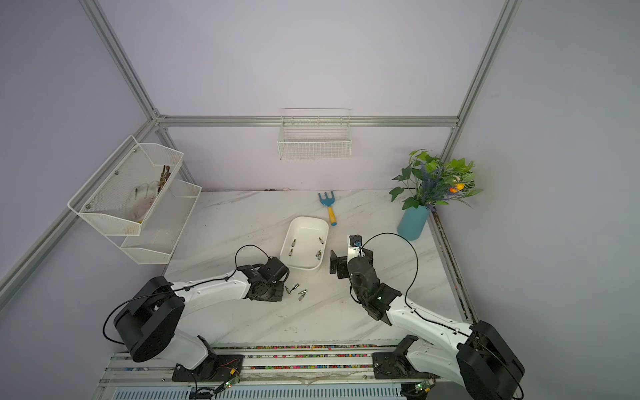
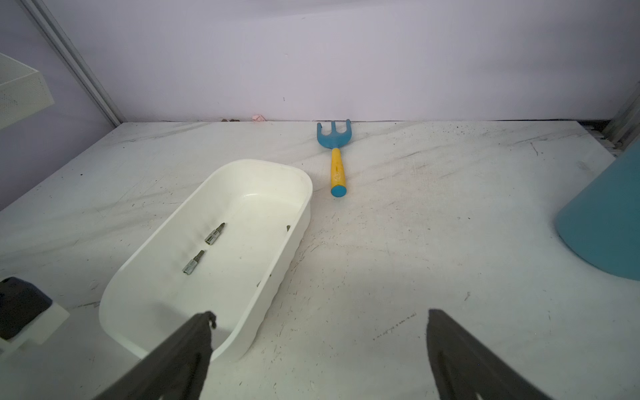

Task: Put the bit on the desktop into the storage box
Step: Pick up the screwdriver bit from the center of the board.

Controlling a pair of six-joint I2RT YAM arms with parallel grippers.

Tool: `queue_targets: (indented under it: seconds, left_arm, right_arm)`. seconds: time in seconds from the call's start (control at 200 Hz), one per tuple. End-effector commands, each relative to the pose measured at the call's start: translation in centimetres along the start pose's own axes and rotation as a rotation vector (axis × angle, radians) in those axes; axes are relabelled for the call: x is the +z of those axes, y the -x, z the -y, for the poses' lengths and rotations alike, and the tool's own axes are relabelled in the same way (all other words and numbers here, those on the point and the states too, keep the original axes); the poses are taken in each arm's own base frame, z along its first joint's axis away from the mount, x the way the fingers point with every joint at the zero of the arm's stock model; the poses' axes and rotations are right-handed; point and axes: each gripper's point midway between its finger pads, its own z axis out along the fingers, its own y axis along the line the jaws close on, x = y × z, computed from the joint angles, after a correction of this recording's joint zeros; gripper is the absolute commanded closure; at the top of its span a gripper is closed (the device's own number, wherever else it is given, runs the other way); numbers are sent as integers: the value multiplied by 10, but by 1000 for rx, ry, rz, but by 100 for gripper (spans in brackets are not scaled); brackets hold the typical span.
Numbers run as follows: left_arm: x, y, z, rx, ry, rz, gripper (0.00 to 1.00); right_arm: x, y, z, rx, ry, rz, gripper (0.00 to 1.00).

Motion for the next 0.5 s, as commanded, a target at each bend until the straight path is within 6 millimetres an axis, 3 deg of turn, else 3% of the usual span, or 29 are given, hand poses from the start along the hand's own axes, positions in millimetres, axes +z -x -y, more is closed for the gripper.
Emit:
queue_targets:
  seconds: [0.0, 0.29, 0.495]
  left_arm:
    - [4, 0, 6, 7, -17, -12, 78]
    - [5, -3, 4, 2, -6, -22, 85]
    - [-10, 11, 7, -15, -30, 37, 87]
  right_arm:
    - [-3, 8, 5, 14, -13, 40, 0]
    - [-3, 7, 5, 12, -15, 39, 0]
    - [-3, 8, 5, 13, -14, 40, 0]
